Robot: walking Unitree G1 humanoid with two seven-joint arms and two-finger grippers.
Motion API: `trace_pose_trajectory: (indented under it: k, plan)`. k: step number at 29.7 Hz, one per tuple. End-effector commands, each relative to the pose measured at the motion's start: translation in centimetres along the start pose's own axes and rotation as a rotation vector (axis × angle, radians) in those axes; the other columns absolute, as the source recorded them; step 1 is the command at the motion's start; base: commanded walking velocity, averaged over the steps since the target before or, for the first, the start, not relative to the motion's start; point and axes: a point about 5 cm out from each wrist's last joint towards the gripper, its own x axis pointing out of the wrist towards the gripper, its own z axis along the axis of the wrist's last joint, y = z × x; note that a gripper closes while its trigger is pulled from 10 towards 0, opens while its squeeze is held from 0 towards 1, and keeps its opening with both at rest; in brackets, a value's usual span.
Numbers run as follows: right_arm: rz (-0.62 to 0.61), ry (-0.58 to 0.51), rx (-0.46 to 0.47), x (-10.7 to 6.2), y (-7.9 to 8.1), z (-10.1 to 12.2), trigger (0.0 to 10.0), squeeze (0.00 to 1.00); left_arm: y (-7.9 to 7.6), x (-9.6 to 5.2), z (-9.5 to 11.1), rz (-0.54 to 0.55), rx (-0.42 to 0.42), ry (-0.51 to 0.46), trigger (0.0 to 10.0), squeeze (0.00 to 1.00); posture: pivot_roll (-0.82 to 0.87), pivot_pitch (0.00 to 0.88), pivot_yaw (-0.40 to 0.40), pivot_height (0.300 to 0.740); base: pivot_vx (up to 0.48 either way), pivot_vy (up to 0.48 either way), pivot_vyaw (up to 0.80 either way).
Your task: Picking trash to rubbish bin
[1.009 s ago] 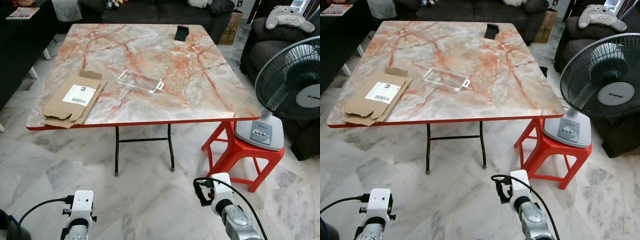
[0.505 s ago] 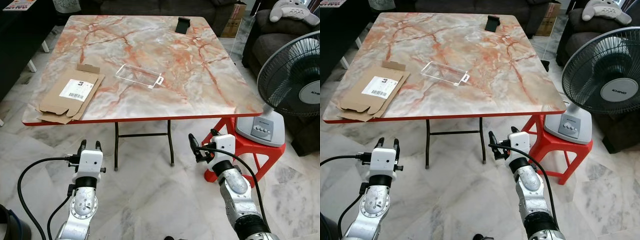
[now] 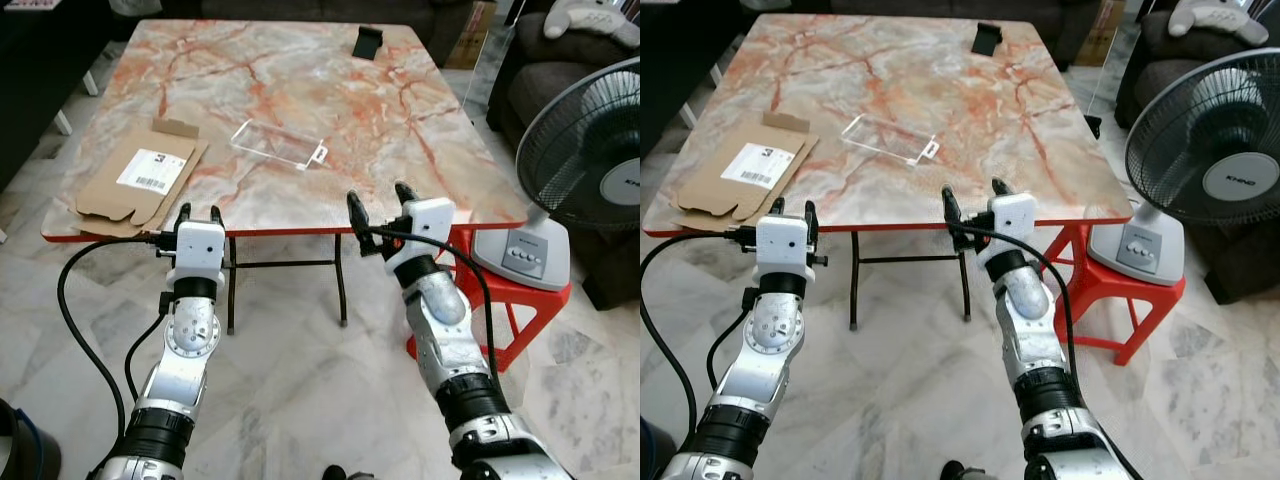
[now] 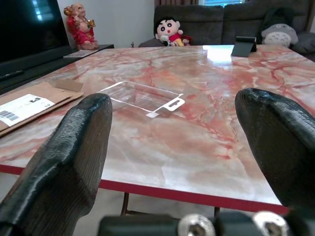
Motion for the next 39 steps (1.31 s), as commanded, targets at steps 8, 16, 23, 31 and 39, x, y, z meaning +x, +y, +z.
trace_pose_trajectory:
  k: [8, 16, 23, 31, 39]
  plan:
    - [-0.015, 0.001, 0.006, 1.0, 0.1, 0.7, 10.0, 0.0, -0.3, 0.8, 0.0, -0.002, -0.025, 0.031, 10.0, 0.0, 0.12, 0.139, -0.076, 0.74, 0.22, 0.0, 0.0]
    - [-0.012, 0.003, -0.006, 1.3, 0.3, 0.8, 10.0, 0.0, -0.3, 1.1, 0.1, 0.002, -0.038, 0.033, 10.0, 0.0, 0.12, 0.135, -0.076, 0.74, 0.335, 0.0, 0.2]
    - [-0.024, 0.009, 0.003, 1.3, 0.1, 0.7, 10.0, 0.0, -0.4, 1.1, 0.0, -0.007, -0.044, 0.042, 10.0, 0.0, 0.12, 0.125, -0.072, 0.74, 0.341, 0.0, 0.0]
    - [-0.013, 0.005, -0.007, 1.4, 0.4, 0.8, 10.0, 0.0, -0.6, 1.2, 0.1, -0.018, -0.049, 0.042, 10.0, 0.0, 0.12, 0.116, -0.07, 0.74, 0.343, 0.0, 0.0]
    - [-0.001, 0.0, -0.011, 1.5, 0.5, 0.9, 10.0, 0.0, -0.7, 1.3, 0.1, -0.023, -0.053, 0.04, 10.0, 0.0, 0.13, 0.109, -0.071, 0.74, 0.342, 0.0, 0.36]
